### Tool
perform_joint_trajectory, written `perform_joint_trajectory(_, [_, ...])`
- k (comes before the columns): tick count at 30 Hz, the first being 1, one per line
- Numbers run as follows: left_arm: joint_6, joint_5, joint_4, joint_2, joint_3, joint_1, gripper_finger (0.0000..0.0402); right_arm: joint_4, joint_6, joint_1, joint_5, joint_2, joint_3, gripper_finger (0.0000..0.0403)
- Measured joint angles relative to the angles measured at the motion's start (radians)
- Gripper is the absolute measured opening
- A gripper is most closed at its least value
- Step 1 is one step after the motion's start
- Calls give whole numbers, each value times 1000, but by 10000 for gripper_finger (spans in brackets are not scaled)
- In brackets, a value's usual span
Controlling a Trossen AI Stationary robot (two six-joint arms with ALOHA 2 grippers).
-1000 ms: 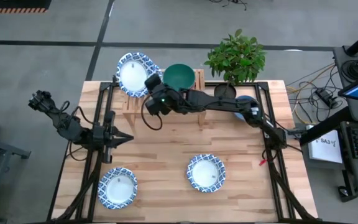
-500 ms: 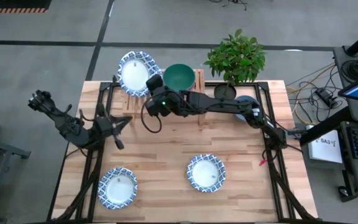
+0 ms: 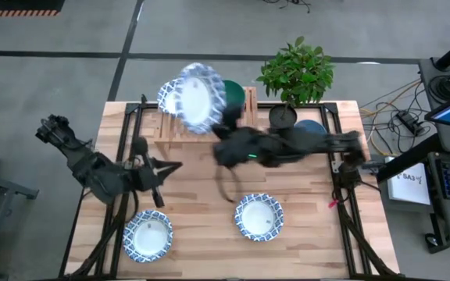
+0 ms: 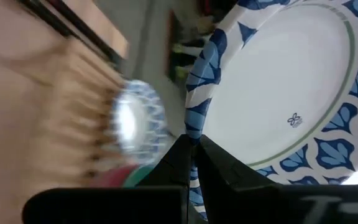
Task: Place and stack bowls onto a shelf
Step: Stack the white bowl on the top of the other white bowl on the shelf
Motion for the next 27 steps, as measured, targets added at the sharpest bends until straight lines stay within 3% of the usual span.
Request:
perform_joint_trajectory(3, [-65, 3, -144, 92, 108, -4, 0, -228, 286, 51, -156, -103, 0, 9])
perform_joint_trajectory(7, [-97, 62, -263, 192, 219, -3, 0, -482, 633, 55, -641, -210, -4, 9])
perform_joint_trajectory(9, [-89, 185, -285, 229, 257, -1, 0, -548, 718, 57, -788, -241, -31, 9])
perform_joint_trajectory(12, [-48, 466, -275, 267, 293, 11, 4, -613, 757, 82, -873, -279, -113, 9])
perform_joint_trajectory(14, [-31, 584, -229, 284, 296, 21, 13, -619, 757, 92, -913, -304, -188, 9])
perform_joint_trajectory(19, [-40, 563, -176, 305, 287, 49, 52, -497, 726, 98, -1032, -381, -434, 9])
perform_joint_trajectory(27, [-76, 563, -64, 320, 197, 133, 129, -114, 692, 97, -1036, -509, -834, 9])
